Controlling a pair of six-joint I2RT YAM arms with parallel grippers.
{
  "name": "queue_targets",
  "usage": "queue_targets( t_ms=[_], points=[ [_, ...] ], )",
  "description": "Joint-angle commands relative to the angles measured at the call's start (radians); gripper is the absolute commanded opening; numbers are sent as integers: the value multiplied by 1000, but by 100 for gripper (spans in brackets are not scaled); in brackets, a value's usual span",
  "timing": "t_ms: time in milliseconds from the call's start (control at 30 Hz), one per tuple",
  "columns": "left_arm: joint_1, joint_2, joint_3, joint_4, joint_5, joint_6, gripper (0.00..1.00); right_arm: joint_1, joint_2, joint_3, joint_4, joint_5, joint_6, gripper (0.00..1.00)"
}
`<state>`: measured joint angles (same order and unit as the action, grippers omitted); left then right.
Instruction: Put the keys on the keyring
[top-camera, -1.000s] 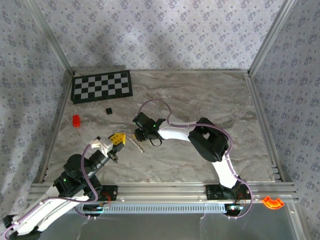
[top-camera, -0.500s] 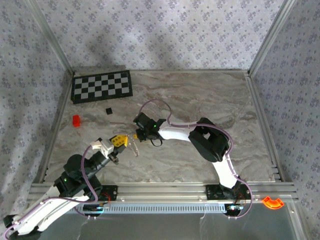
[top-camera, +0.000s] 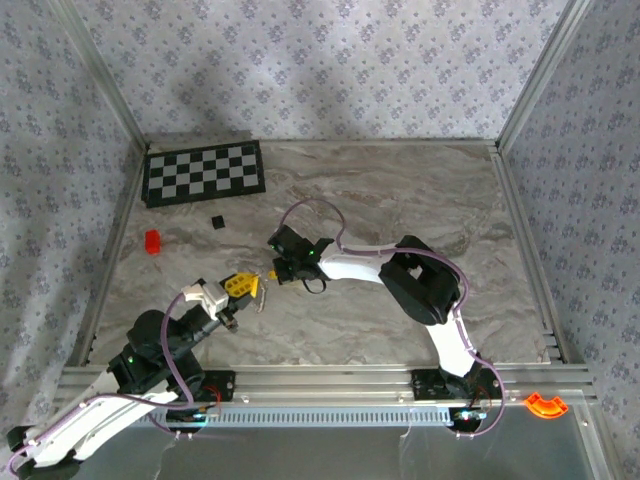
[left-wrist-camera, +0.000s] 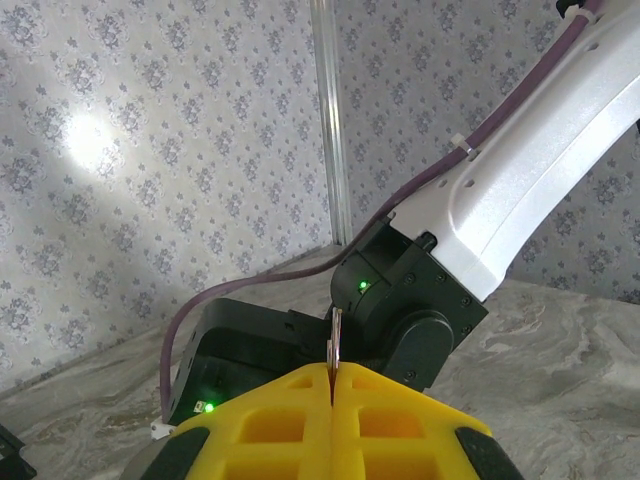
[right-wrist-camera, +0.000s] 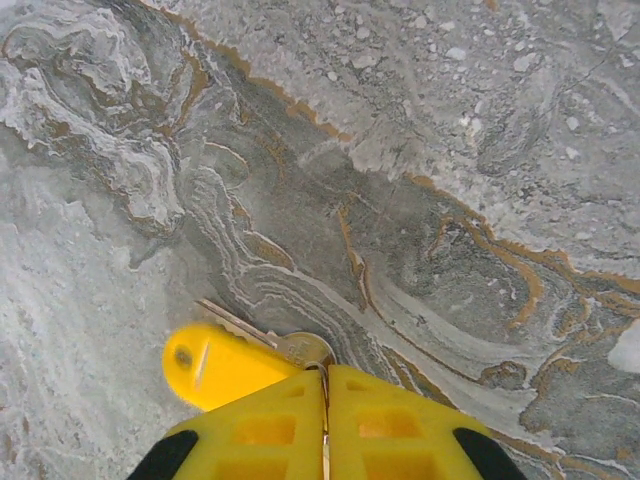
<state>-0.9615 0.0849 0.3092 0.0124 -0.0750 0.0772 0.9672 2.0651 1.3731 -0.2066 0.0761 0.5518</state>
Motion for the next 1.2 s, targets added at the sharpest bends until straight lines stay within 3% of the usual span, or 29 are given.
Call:
queue_targets(
  t_ms=[0, 133, 433, 533, 800, 1167],
  points=[
    [-9, -16, 11, 47, -16, 7, 0, -3, -35, -12, -60, 22, 10, 5],
    [-19, -13, 11, 37, -25, 13, 0, -4, -65, -24, -79, 28, -3, 0],
    [-56, 9, 12, 31, -41, 34, 0, -5, -203, -124, -140, 21, -56, 0],
    [-55, 32, 12, 40, -21, 39, 0, -5, -291, -230, -157, -101, -130, 0],
    [-56, 54, 1, 63, -21, 45, 0, -22, -557, -448, -262, -239, -233, 0],
    [-53, 145, -8, 105, -1, 58, 0, -139, -565, -524, -418, -284, -252, 0]
  ],
)
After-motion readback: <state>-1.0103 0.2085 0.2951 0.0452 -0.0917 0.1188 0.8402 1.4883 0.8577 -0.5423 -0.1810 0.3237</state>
